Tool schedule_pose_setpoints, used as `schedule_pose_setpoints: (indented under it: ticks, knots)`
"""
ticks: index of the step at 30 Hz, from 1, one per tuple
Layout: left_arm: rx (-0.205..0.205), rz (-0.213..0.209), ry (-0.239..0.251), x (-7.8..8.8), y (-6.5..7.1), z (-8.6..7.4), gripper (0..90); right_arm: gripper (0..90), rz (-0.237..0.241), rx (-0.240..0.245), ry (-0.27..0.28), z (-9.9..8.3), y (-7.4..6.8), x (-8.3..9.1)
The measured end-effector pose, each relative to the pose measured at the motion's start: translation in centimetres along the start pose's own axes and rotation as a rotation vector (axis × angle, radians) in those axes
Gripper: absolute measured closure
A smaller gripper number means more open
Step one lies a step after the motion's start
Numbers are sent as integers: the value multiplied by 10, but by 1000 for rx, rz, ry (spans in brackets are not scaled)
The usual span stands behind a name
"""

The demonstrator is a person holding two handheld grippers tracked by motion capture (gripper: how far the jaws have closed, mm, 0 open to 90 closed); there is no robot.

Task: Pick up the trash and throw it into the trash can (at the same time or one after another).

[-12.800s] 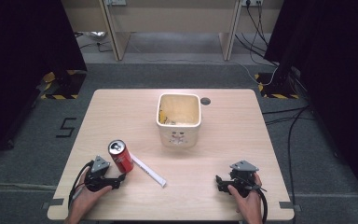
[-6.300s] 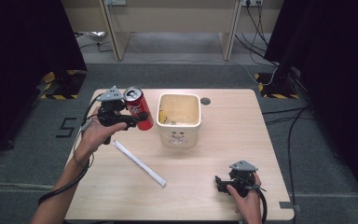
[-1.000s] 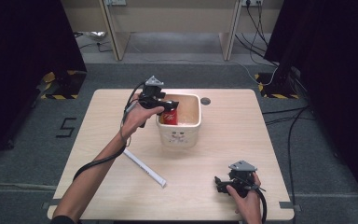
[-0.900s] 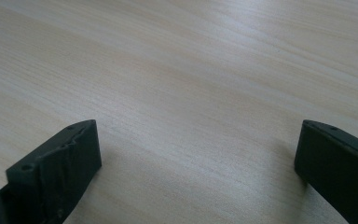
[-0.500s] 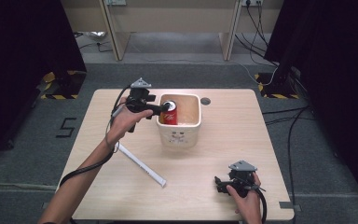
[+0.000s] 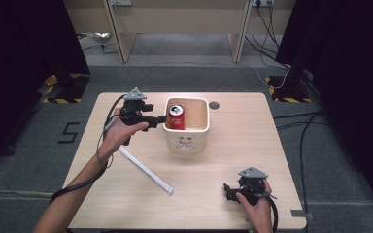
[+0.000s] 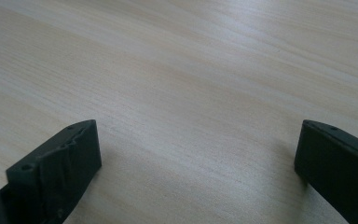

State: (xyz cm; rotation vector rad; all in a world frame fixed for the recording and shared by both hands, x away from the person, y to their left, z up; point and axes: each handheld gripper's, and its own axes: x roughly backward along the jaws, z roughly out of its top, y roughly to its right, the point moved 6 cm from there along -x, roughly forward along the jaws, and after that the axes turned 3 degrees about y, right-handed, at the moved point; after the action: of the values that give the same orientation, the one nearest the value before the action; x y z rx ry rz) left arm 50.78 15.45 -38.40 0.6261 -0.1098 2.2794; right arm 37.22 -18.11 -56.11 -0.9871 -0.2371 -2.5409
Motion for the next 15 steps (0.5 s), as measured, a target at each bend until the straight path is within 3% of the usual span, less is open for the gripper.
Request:
schedule_pose_setpoints:
  ticks: [7,11,15]
  knots:
    - [27,1,8,8,-5,-17,241,7,0,0,-2,0,0,0]
    - [50,1,22,14,-6,-33,243,7,0,0,-1,0,0,0]
    - [62,26,11,17,-9,-54,245,7,0,0,-2,0,0,0]
